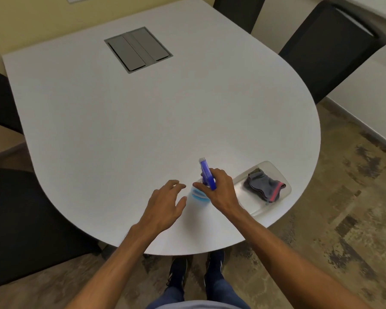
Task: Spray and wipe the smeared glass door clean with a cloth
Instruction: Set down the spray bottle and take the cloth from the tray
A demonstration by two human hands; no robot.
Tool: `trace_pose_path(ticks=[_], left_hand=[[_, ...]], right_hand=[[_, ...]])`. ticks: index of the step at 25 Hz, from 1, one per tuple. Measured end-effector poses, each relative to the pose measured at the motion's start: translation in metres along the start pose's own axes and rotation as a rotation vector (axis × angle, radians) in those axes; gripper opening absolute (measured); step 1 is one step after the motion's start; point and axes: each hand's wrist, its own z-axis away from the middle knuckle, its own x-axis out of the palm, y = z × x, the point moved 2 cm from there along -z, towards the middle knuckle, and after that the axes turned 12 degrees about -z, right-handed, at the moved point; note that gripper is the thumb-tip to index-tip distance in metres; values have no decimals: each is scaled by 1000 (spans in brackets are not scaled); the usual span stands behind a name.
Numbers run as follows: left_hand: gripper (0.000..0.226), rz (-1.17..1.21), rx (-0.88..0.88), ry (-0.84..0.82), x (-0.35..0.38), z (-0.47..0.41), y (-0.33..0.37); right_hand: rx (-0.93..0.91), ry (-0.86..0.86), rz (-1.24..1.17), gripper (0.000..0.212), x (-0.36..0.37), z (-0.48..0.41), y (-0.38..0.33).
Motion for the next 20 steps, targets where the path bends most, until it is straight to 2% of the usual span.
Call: trace_pose_path(ticks=[4,10,20], left_hand=[[48,38,-35,54,-7,-1,8],[50,119,-37,193,-31,4,26],[48,175,160,414,-74,-15,109]], right_hand=[[-34,-20,189,53,0,-2,6],[-16,-97,207,58,-4,-2,9],[-34,-238,207,71,-49,1,16]])
